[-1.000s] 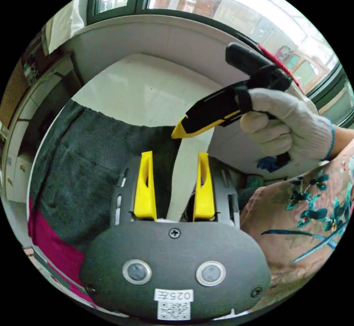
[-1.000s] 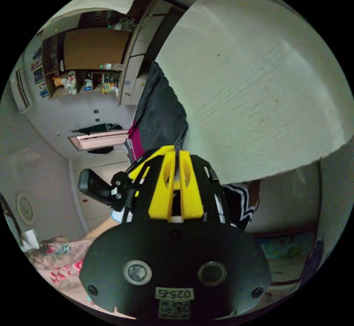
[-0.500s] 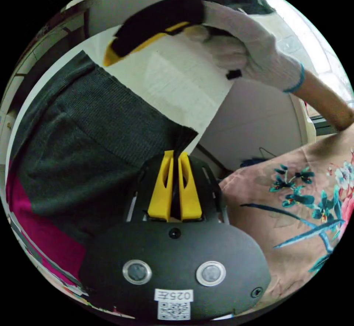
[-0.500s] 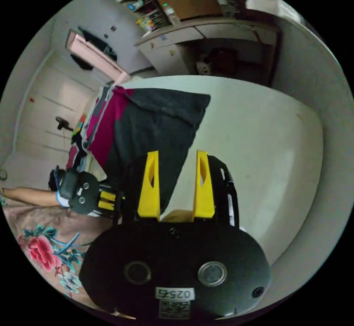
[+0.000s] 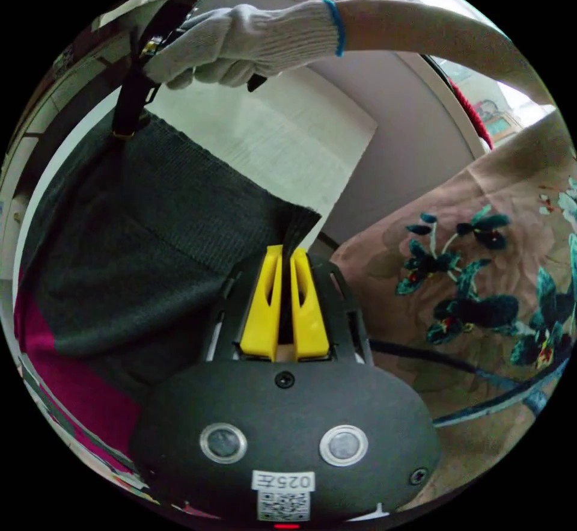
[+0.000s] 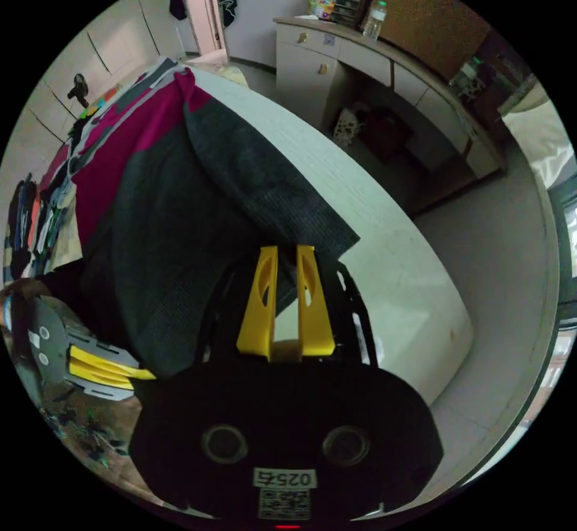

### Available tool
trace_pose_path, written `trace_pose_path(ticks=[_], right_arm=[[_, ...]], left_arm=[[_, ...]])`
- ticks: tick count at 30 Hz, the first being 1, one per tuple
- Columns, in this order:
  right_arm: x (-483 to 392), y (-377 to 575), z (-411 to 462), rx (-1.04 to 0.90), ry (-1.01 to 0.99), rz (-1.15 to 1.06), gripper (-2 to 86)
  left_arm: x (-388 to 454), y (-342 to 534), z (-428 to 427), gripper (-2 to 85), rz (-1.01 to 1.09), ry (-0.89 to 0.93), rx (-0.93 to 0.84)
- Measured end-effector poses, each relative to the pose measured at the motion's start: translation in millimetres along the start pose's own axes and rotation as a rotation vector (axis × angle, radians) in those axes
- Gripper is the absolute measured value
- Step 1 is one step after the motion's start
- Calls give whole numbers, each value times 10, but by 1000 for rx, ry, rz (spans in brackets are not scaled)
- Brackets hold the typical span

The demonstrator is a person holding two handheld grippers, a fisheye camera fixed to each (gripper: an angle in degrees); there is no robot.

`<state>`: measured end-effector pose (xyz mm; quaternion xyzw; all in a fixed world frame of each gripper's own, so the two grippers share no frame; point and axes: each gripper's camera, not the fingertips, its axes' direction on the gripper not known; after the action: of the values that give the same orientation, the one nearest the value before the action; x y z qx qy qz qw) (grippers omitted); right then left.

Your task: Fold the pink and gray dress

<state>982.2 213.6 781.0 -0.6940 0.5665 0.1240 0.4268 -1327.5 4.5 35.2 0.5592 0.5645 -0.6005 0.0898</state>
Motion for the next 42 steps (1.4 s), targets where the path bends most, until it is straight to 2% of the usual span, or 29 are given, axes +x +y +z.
trace_pose_path(ticks=[5, 10, 14, 20, 23, 26, 28, 30, 32, 34, 37, 42], right_arm=[[-319, -100, -77, -36, 139, -96, 61], [-303, -193, -215, -84, 255, -85, 120], [-187, -283, -282, -95, 102, -141, 67], [34, -376, -502, -111, 29, -138, 21], [395, -423, -800, -119, -118, -95, 10], [1142, -422, -1189, -91, -433, 42, 4], [1848, -347, -1440, -49, -713, 176, 1], [2343, -237, -1583, -1, -819, 311, 1], [2640, -146, -1699, -16, -708, 388, 0], [2832, -77, -1756, -101, -509, 469, 0], [2874, -48, -1761, -189, -355, 502, 1], [2899, 9, -1540, -372, -300, 560, 2]], left_arm=[[124, -14, 43, -13, 53, -75, -39], [332, 11, 73, -10, 120, -223, -103], [273, 71, 38, -10, 113, -218, -118], [-32, 82, -76, -9, -2, -110, -197], [-130, 55, -323, -9, -3, -41, -166], [-210, 56, -756, -9, -12, 1, -40], [-295, 115, -1046, -9, -30, 45, 66], [-371, 184, -1175, -9, -46, 93, 124], [-438, 243, -1222, -10, -58, 158, 144], [-476, 319, -1278, -11, -57, 244, 173], [-493, 364, -1364, -14, -51, 317, 193], [-642, 421, -1601, -16, -109, 539, 244]])
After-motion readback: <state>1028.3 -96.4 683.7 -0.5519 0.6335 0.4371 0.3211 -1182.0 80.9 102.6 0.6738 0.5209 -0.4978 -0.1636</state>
